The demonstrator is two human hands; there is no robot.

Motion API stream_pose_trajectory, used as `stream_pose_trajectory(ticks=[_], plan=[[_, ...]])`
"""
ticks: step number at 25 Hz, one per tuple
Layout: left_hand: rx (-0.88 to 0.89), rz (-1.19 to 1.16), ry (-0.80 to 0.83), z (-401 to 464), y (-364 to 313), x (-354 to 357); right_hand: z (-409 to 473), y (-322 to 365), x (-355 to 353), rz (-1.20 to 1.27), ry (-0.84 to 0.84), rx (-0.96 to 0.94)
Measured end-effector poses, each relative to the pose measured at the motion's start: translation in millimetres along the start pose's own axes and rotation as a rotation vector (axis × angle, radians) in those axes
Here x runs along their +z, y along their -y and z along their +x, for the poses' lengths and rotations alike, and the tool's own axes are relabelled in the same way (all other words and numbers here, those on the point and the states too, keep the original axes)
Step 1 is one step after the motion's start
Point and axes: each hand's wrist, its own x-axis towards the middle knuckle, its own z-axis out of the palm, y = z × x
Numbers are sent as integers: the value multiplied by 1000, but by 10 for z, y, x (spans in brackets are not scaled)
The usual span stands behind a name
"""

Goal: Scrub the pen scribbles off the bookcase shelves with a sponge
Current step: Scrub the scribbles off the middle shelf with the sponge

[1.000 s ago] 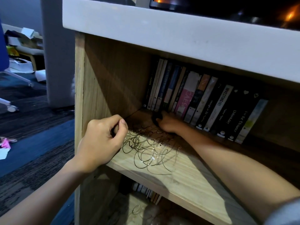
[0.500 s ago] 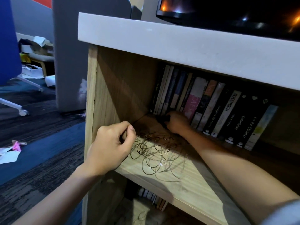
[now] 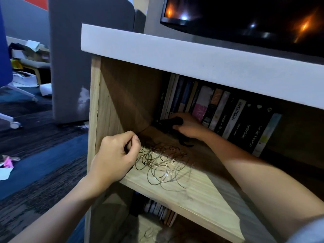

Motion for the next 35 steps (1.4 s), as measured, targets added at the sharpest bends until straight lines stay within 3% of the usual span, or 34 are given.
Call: stream_pose_trajectory(ticks=[4, 9, 12, 15, 19, 23, 27, 31, 33, 35], plan=[[16, 27, -62, 21, -11, -4, 93, 137, 443, -57, 133, 60], [-22, -13, -89, 14, -19, 5, -159, 576, 487, 23, 355, -273], [-8, -20, -86, -1, -34, -8, -404, 612, 209, 26, 458, -353], [-40, -8, -59, -7, -44, -16, -510, 475, -222, 197, 271, -267], [-38, 15, -53, -9, -62, -17, -615, -98, -518, 133, 2, 2], [-17, 15, -51, 14, -45, -11, -687, -692, -87, -39, -5, 232], [14, 21, -61, 35, -31, -9, -565, -306, 296, -71, -7, 125], [7, 72, -37, 37, -22, -13, -649, 224, 348, -65, 164, -93], [-19, 138, 81, 54, -82, -67, -777, 312, 226, 50, 140, -94], [26, 261, 282, 92, -128, -160, -871, 287, 14, 196, -3, -49]])
